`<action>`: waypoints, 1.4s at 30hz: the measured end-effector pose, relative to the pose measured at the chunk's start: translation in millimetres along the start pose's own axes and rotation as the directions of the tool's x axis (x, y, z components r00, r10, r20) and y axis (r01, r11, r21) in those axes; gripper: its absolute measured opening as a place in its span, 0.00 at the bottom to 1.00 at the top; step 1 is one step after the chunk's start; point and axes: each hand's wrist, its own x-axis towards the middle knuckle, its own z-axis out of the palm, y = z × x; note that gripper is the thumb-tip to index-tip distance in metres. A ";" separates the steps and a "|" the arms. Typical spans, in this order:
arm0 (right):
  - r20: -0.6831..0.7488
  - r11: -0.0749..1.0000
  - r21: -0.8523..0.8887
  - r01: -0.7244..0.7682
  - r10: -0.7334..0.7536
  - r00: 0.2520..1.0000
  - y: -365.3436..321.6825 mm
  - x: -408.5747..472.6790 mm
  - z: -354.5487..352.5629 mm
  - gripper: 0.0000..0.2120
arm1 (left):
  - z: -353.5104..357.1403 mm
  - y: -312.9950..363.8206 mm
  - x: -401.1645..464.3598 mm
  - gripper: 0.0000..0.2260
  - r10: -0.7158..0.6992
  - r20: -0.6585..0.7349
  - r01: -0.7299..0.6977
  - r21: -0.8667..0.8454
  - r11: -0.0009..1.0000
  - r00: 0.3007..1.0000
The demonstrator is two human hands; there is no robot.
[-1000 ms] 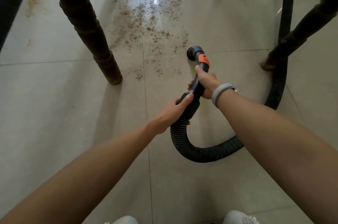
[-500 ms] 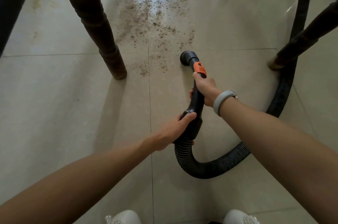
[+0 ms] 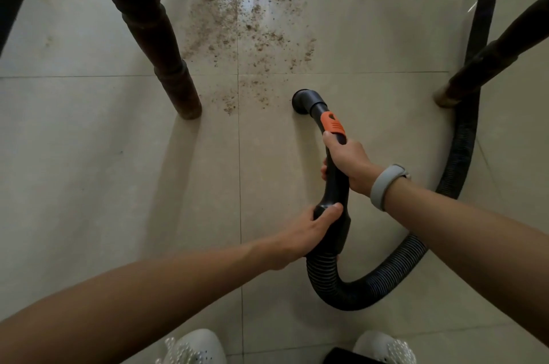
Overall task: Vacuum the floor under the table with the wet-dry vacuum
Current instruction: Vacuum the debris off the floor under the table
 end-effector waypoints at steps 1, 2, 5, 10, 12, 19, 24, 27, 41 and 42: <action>0.022 1.000 0.000 0.010 -0.010 1.000 -1.4 -0.6 3.8 0.13 | -1.4 -0.1 -0.9 0.10 -0.002 -0.030 0.002 -0.009 1.000 1.000; 0.041 1.000 -0.004 0.021 -0.021 0.999 -3.8 -0.9 8.3 0.13 | -3.4 -0.2 -1.3 0.11 -0.003 -0.065 0.002 -0.016 1.000 0.998; 0.095 0.998 -0.019 0.054 -0.052 0.994 -11.7 -0.7 26.0 0.13 | -11.4 0.1 -0.3 0.21 -0.042 -0.155 0.039 -0.022 0.999 0.987; 0.213 1.000 0.007 0.014 -0.015 0.977 -13.0 -2.8 51.4 0.14 | -29.7 -4.7 -8.2 0.19 -0.068 -0.231 0.071 0.002 0.997 0.971; 0.250 1.000 0.008 -0.015 0.013 0.968 -11.3 -4.7 56.7 0.14 | -33.3 -10.3 -12.1 0.18 -0.077 -0.243 0.073 -0.028 0.997 0.967; 0.292 0.990 -0.138 0.040 0.002 0.956 -9.9 -14.6 69.2 0.11 | -29.5 -14.6 -7.6 0.16 -0.077 -0.276 0.027 -0.181 0.983 0.958; 0.356 0.960 -0.262 0.095 0.005 0.935 -13.6 -22.2 75.5 0.10 | -25.0 -17.9 -9.6 0.16 -0.088 -0.279 0.019 -0.241 0.970 0.956; 0.375 0.954 -0.272 0.124 -0.014 0.927 -13.3 -25.7 87.4 0.10 | -31.8 -20.8 -11.9 0.17 -0.094 -0.328 0.007 -0.258 0.966 0.940; 0.373 0.984 -0.169 0.065 0.003 0.928 -40.1 -8.1 133.2 0.14 | -78.1 -6.2 -16.8 0.17 0.000 -0.444 -0.100 -0.202 0.974 0.896; 0.378 0.982 -0.176 0.071 0.001 0.926 -40.3 -7.1 135.6 0.14 | -79.9 -6.1 -16.7 0.17 -0.003 -0.451 -0.100 -0.206 0.973 0.893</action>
